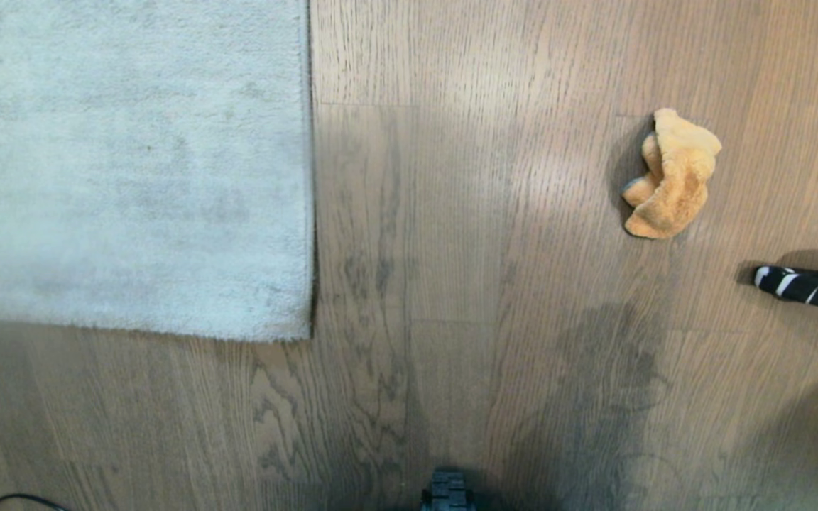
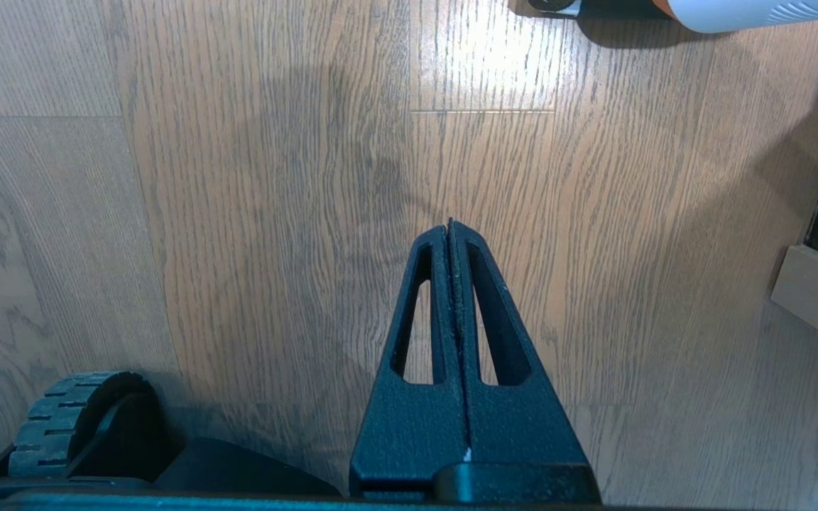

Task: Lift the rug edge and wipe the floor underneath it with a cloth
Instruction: Lift up the carpet

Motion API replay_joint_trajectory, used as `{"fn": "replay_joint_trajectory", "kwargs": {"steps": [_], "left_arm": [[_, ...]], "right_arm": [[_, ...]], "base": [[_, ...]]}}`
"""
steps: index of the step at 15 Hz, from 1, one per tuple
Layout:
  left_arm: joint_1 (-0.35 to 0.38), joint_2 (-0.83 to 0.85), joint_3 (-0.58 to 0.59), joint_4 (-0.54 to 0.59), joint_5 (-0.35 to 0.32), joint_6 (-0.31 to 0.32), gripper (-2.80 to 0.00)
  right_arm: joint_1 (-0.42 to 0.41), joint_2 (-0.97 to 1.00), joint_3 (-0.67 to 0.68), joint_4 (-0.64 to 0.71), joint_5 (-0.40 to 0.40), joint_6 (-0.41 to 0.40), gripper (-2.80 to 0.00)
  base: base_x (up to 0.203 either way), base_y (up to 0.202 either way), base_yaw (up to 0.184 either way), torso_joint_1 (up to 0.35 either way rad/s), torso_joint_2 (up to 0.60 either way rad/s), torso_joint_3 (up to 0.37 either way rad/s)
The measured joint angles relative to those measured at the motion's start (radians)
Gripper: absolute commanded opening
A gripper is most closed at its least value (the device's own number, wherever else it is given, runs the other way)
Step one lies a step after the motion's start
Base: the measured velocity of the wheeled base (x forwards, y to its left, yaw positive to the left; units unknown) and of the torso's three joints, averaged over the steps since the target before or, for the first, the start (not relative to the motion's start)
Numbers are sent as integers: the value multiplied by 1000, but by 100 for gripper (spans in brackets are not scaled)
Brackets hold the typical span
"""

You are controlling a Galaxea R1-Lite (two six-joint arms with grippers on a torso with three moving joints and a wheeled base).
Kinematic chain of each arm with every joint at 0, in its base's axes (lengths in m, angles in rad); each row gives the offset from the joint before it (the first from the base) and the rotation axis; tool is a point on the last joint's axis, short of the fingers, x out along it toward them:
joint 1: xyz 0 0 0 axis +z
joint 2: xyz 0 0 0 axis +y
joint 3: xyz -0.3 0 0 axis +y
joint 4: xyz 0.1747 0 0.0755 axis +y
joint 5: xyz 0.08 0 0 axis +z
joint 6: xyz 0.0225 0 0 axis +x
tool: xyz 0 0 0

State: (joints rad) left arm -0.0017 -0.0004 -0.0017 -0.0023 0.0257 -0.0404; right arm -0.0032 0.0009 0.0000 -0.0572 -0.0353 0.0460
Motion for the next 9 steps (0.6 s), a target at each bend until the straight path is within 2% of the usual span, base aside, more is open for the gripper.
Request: {"fn": "replay_joint_trajectory", "kwargs": {"steps": [9], "left_arm": [[0,0,0,0,1,-2,-280]], "right_arm": [[0,0,0,0,0,0,-280]], "base": [[0,0,0,0,0,0]]}}
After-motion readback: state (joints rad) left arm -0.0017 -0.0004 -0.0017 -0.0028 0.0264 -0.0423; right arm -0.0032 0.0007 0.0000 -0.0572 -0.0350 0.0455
